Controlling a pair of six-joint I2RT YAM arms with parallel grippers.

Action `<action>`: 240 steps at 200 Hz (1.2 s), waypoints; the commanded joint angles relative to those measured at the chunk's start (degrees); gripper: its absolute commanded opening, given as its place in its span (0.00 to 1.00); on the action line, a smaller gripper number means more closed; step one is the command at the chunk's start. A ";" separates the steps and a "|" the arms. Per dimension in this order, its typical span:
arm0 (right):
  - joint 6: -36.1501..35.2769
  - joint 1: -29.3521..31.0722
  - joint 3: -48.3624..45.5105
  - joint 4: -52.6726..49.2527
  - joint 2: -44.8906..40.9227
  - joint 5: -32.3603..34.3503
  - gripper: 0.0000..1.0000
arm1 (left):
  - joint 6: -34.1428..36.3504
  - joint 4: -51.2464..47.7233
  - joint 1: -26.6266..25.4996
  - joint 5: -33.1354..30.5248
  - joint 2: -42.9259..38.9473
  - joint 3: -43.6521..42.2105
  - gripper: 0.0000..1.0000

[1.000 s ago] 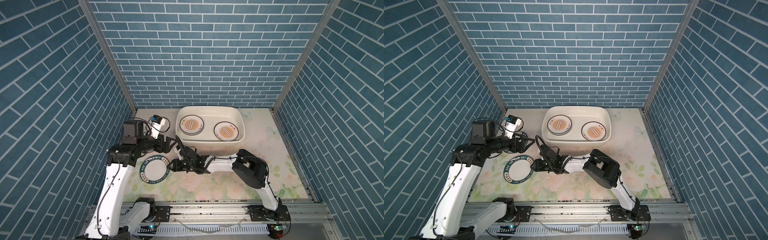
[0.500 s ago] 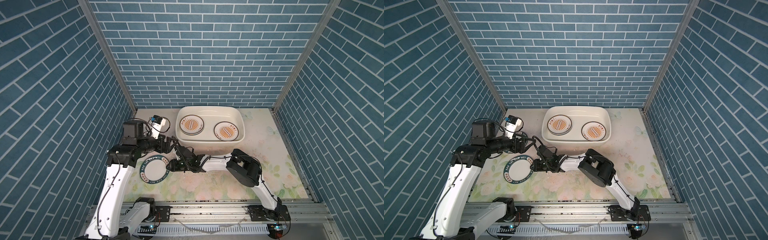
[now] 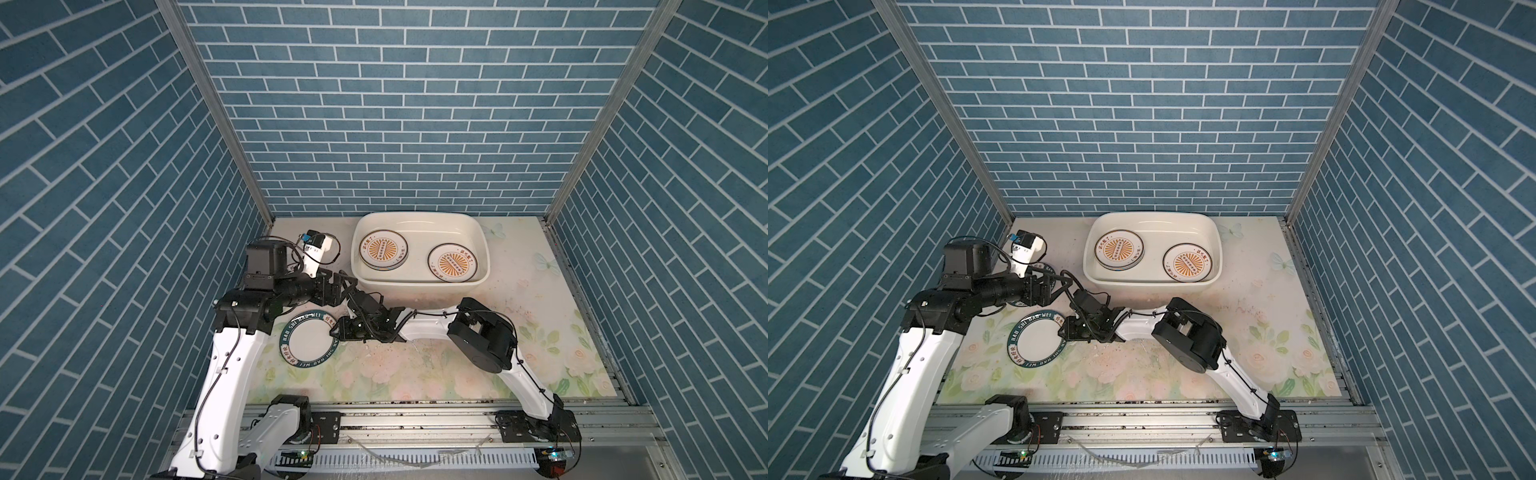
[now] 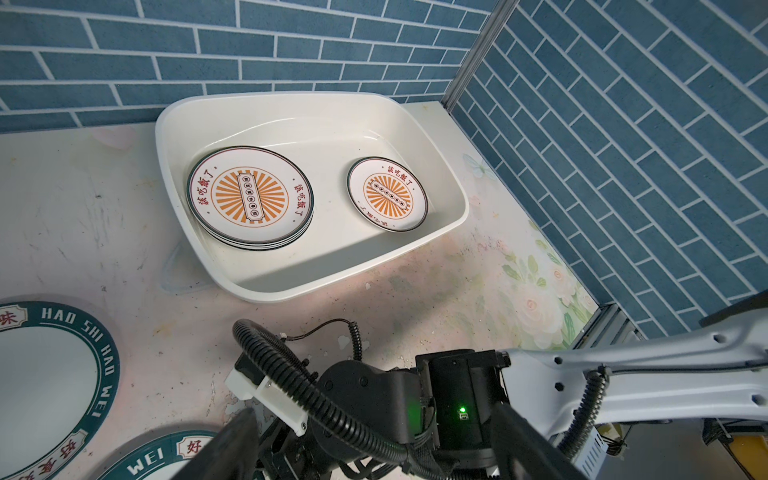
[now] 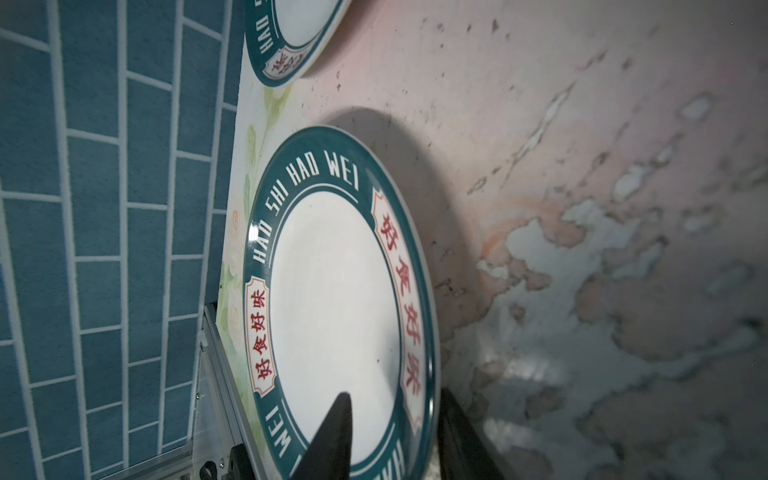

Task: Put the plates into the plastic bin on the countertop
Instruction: 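Lower the right gripper onto the green-rimmed plate's rim and pinch it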

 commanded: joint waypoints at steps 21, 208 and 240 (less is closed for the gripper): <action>1.06 -0.01 -0.33 -4.96 2.16 2.57 0.30 | -0.26 1.06 0.25 1.44 -0.58 -0.48 0.89; 2.22 -1.28 -7.38 2.60 -2.71 3.11 0.06 | -1.20 -0.28 1.13 0.39 0.44 2.38 0.89; 2.21 -1.53 -8.07 4.48 -3.68 2.41 0.03 | -0.08 -1.40 1.22 -0.02 0.37 3.66 0.89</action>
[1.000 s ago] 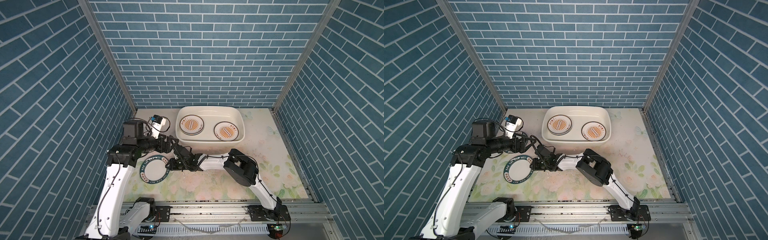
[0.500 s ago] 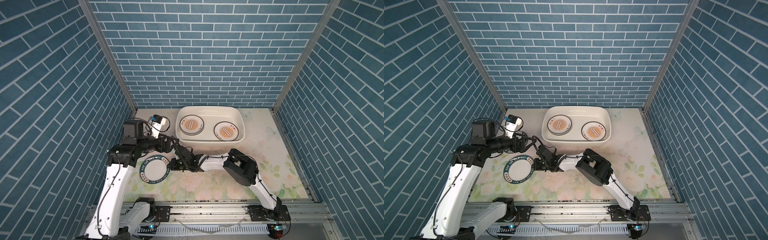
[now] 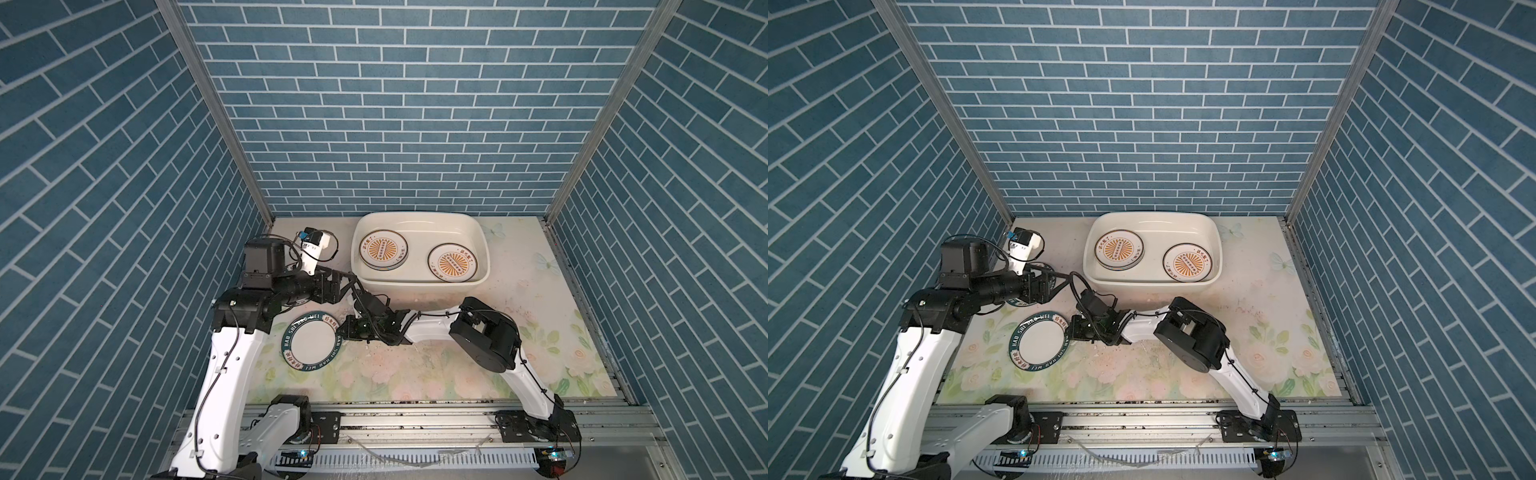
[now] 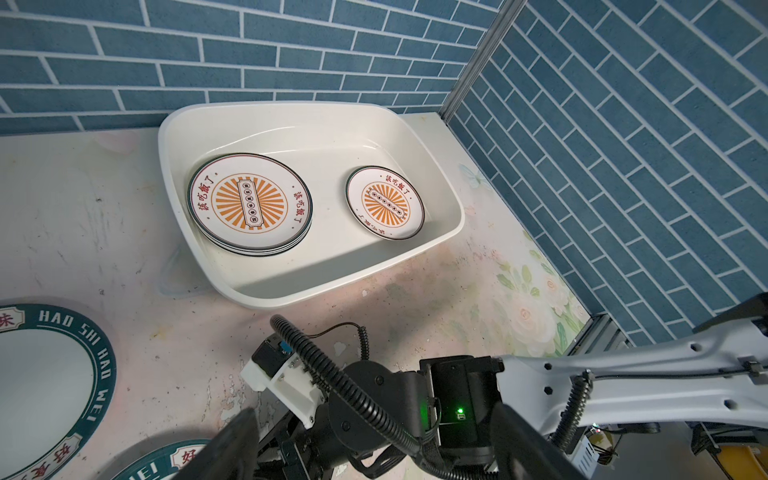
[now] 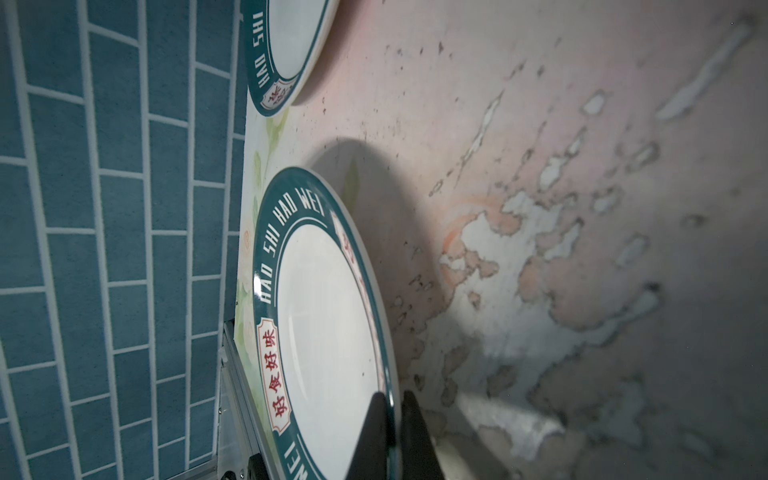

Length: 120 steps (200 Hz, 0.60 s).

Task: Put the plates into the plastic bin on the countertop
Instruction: 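Lower the right gripper onto the green-rimmed plate's rim and pinch it, then tilt the green-rimmed plate upright with the right gripper and lift it toward the left gripper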

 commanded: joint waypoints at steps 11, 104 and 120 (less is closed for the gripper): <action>-2.37 -0.31 -2.34 -1.80 -2.44 1.56 0.02 | 1.87 -2.02 0.54 -1.14 0.17 3.02 0.89; -3.74 -1.42 -4.09 0.49 -9.42 0.63 0.00 | 4.29 -4.67 0.54 -2.93 0.46 7.08 0.89; -4.50 -1.51 -3.79 -0.40 -10.40 0.50 0.00 | 4.40 -4.88 0.54 -3.13 0.50 8.30 0.89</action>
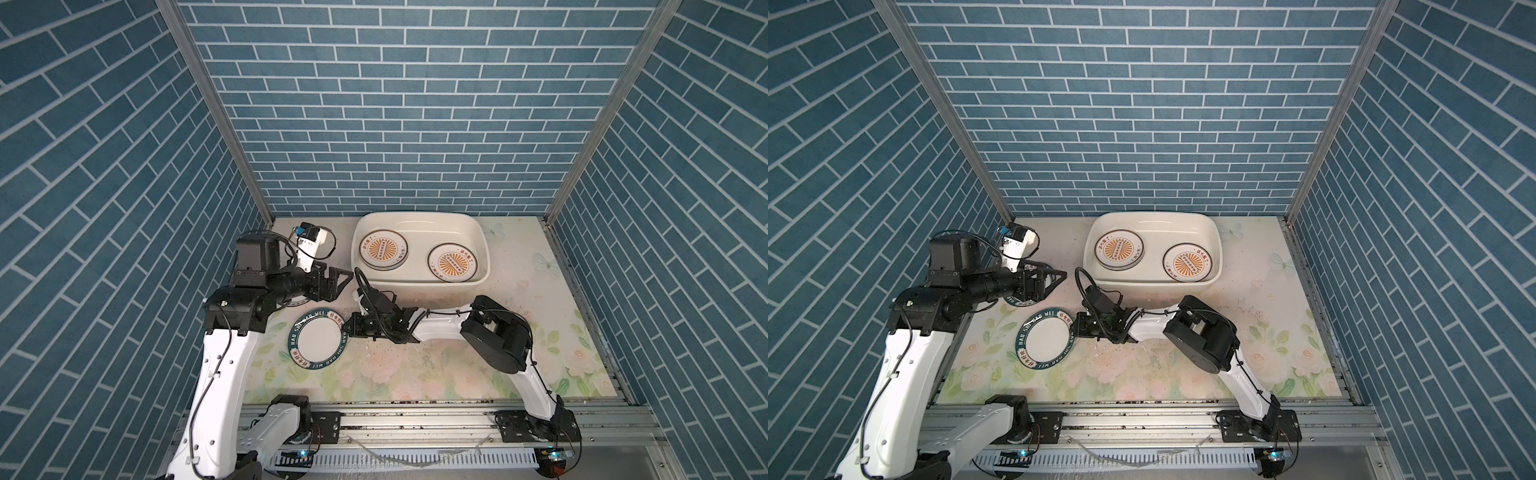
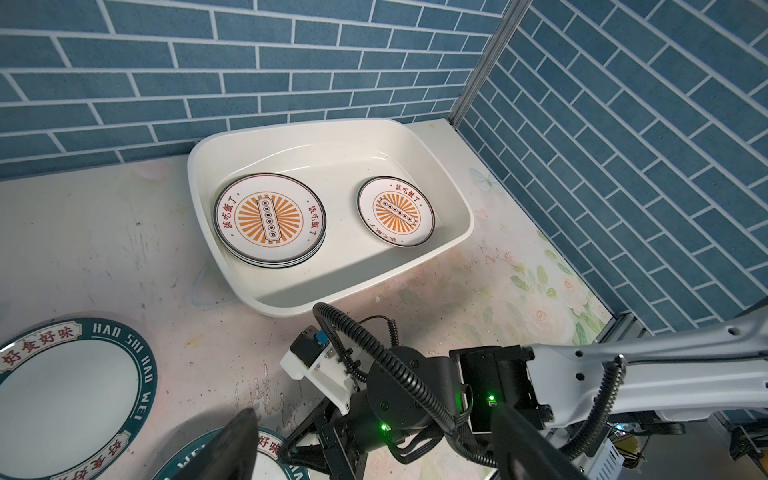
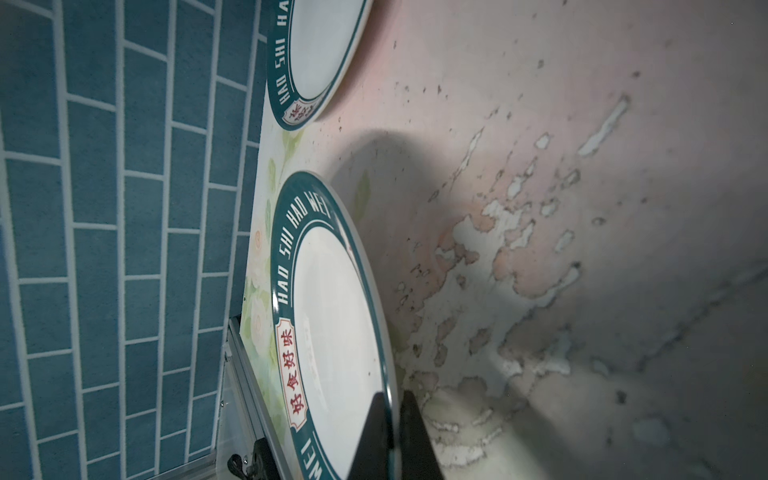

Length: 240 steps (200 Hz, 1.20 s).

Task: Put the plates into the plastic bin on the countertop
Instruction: 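Tilt the green-rimmed plate upright with the right gripper and lift it toward the left gripper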

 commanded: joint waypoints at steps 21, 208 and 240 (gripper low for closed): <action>-2.70 -0.66 0.38 0.07 -5.79 -0.07 0.00 | 0.90 -1.72 0.45 -0.69 0.05 3.94 0.89; -7.29 -7.07 -14.02 -9.08 -33.45 3.59 0.00 | 4.04 -7.36 0.03 -4.62 5.27 18.42 0.91; -9.42 -10.51 -17.78 -16.89 -43.84 6.78 0.00 | 3.78 -4.37 -0.16 -6.27 6.62 16.60 0.92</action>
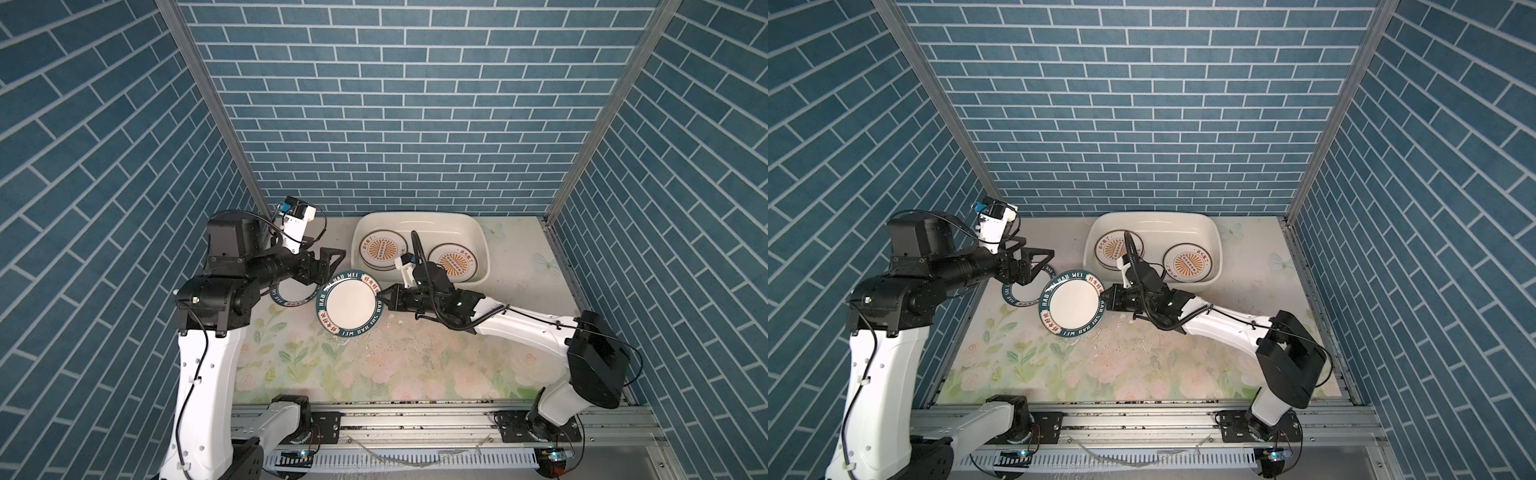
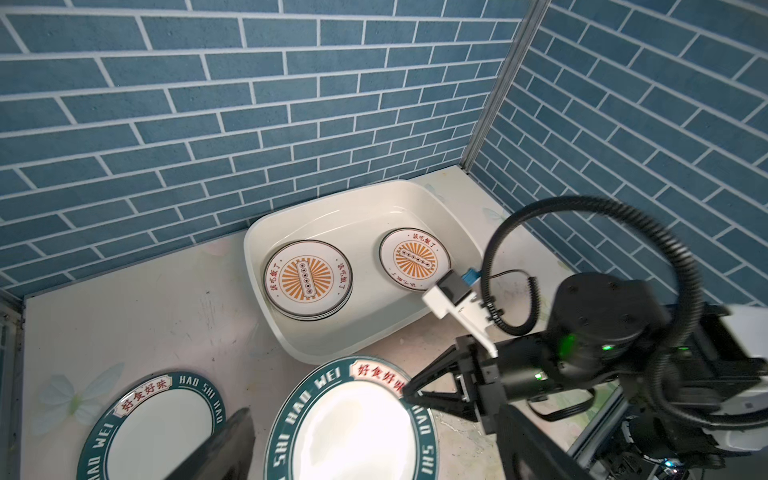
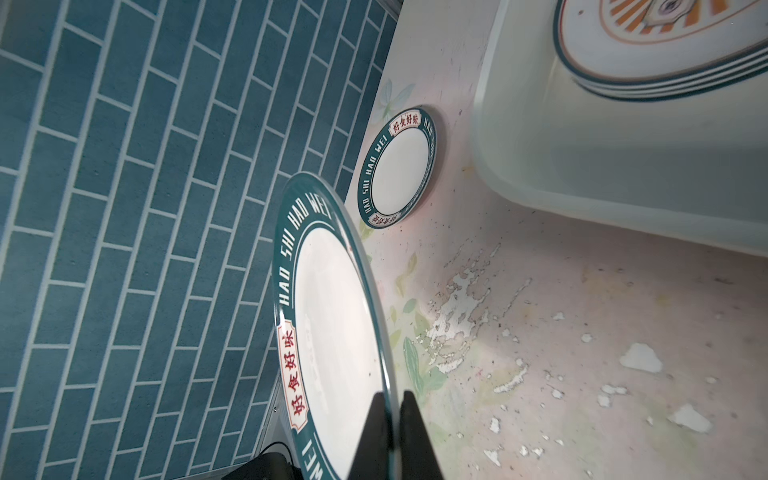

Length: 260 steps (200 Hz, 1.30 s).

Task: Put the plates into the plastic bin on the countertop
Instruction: 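Tilt the green-rimmed plate upright with the right gripper and lift it toward the left gripper, then close the left gripper on the plate's rim opposite the right gripper above the bin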

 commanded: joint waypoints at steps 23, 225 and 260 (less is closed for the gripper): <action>-4.82 -5.23 -2.94 -12.06 -15.00 4.49 0.00 | 1.08 0.27 -1.45 1.46 5.20 0.46 0.92; -7.98 -23.80 4.92 -33.10 -26.81 0.07 0.00 | -11.54 7.24 -14.60 25.43 33.28 0.30 0.77; -6.71 -25.12 2.45 -30.48 -28.60 -1.31 0.00 | -11.41 7.15 -16.59 24.17 34.71 0.31 0.70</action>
